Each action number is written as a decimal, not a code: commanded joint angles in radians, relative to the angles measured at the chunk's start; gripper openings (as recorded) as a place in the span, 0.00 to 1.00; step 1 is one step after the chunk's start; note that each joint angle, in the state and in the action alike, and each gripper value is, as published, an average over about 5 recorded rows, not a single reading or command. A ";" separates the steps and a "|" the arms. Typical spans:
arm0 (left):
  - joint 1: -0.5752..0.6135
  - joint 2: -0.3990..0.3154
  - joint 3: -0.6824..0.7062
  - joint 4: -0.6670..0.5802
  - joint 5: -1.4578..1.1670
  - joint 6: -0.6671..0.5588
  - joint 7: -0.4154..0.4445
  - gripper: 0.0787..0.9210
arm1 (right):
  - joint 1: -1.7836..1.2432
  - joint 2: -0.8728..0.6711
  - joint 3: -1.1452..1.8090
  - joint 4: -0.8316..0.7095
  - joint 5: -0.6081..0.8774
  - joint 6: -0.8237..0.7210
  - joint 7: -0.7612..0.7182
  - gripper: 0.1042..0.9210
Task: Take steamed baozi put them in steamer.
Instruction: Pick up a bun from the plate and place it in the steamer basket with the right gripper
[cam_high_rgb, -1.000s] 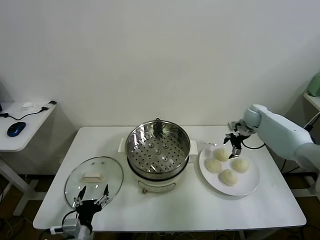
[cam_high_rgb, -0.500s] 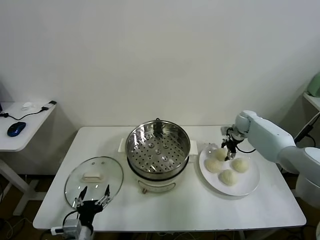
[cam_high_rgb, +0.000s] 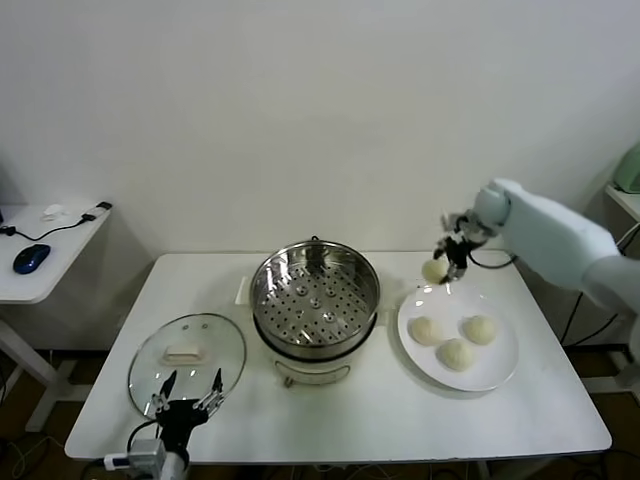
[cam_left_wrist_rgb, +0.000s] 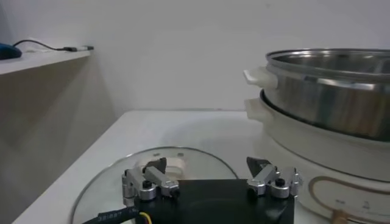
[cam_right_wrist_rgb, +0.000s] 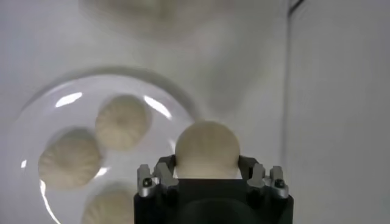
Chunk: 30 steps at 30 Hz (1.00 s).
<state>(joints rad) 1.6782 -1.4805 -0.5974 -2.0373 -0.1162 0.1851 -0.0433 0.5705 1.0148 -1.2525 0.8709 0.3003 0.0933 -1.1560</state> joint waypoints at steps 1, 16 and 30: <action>0.003 0.001 0.007 0.002 0.007 -0.003 -0.001 0.88 | 0.418 0.109 -0.256 0.403 0.212 0.231 -0.056 0.70; 0.015 0.004 0.008 -0.006 0.021 -0.008 -0.005 0.88 | -0.085 0.392 -0.009 0.038 -0.531 0.766 0.058 0.71; 0.048 0.007 0.009 -0.018 0.026 -0.028 -0.018 0.88 | -0.226 0.559 0.166 -0.318 -0.742 0.779 0.137 0.71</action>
<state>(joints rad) 1.7182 -1.4730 -0.5889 -2.0518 -0.0931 0.1602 -0.0598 0.4441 1.4652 -1.1842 0.7551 -0.2592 0.7841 -1.0559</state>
